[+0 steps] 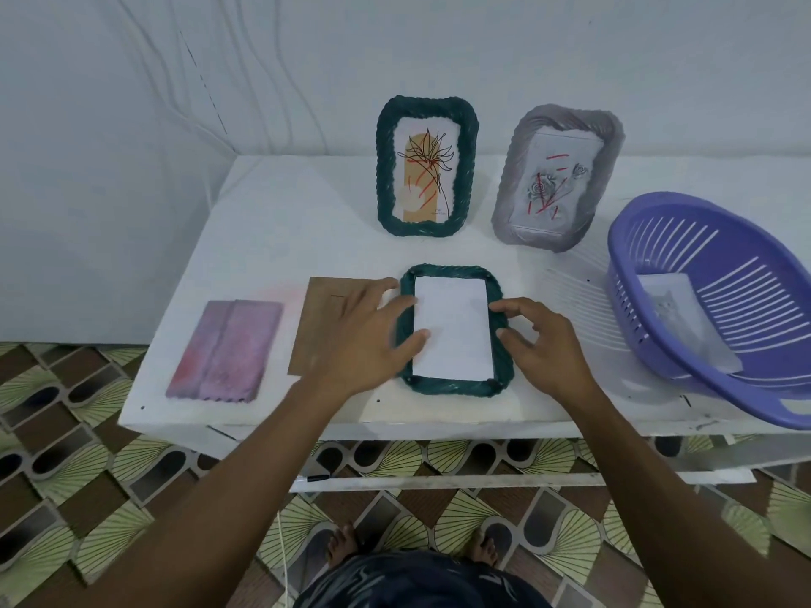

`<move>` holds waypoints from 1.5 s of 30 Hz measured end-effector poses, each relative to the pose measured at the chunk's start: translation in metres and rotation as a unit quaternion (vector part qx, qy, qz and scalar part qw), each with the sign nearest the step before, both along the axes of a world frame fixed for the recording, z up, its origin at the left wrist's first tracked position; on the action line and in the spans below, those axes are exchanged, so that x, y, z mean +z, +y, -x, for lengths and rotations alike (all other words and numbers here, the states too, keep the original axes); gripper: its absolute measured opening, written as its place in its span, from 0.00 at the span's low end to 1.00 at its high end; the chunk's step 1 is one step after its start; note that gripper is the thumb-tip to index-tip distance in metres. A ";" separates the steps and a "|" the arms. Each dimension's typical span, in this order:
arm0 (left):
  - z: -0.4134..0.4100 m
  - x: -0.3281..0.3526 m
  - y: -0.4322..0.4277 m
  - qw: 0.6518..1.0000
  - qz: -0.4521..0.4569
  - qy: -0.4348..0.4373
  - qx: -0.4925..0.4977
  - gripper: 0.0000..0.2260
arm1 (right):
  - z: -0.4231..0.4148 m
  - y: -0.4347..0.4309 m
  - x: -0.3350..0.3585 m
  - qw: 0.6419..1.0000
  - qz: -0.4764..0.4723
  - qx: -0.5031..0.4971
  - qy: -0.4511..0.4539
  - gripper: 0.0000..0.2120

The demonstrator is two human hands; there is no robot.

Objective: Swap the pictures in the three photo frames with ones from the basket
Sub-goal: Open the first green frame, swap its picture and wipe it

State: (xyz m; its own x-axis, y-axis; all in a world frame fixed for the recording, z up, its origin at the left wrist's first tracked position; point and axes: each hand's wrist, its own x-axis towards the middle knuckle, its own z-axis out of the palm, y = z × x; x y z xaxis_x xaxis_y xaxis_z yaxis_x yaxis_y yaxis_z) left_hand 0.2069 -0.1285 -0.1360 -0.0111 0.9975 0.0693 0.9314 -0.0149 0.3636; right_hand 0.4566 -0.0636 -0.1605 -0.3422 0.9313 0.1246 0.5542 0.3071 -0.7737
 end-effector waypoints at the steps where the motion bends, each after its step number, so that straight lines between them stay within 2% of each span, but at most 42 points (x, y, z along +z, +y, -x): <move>1: -0.007 -0.003 0.004 1.000 0.008 -0.014 0.016 0.28 | 0.000 0.000 0.000 1.000 0.000 -0.001 0.000 0.15; 5: -0.018 -0.018 0.013 0.997 -0.017 -0.047 0.064 0.33 | 0.000 0.000 0.001 1.000 -0.003 -0.001 -0.005 0.15; 13: -0.013 -0.021 0.010 0.981 -0.086 -0.165 0.049 0.25 | -0.001 0.001 -0.001 1.000 -0.023 -0.002 -0.003 0.15; 21: -0.014 -0.024 0.004 0.960 -0.057 -0.268 0.062 0.28 | 0.000 0.000 0.003 1.000 -0.004 -0.004 -0.004 0.15; 26: -0.011 -0.002 0.006 0.949 -0.127 -0.285 0.035 0.10 | 0.000 0.000 0.029 0.998 0.048 -0.014 0.029 0.13; 30: -0.012 0.021 0.014 0.948 -0.073 -0.309 0.036 0.11 | -0.016 0.000 0.066 0.997 -0.080 0.013 -0.015 0.12; 33: -0.033 0.036 0.029 0.914 -0.033 -0.403 -0.016 0.15 | -0.043 0.006 0.096 0.972 -0.182 -0.033 -0.145 0.13; 36: -0.051 0.039 0.042 0.889 -0.027 -0.455 -0.039 0.18 | -0.063 0.023 0.112 0.958 -0.121 -0.052 -0.254 0.15; 38: -0.070 0.037 0.053 0.881 -0.018 -0.471 -0.046 0.18 | -0.082 0.031 0.114 0.959 -0.059 -0.044 -0.273 0.14; 42: -0.104 0.025 0.074 0.884 0.012 -0.464 -0.049 0.18 | -0.101 0.037 0.120 0.976 0.035 -0.027 -0.215 0.12; 45: -0.128 0.012 0.086 0.892 0.040 -0.445 -0.060 0.18 | -0.114 0.039 0.127 0.983 0.023 -0.064 -0.172 0.12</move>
State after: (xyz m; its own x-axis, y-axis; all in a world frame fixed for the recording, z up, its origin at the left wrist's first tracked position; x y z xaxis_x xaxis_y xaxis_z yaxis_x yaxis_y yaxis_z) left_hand 0.3349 -0.0428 -0.1242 0.0806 0.9966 0.0155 0.2659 -0.0365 0.9633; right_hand 0.5710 -0.0241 -0.0335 -0.2358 0.9716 -0.0208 0.8174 0.1867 -0.5449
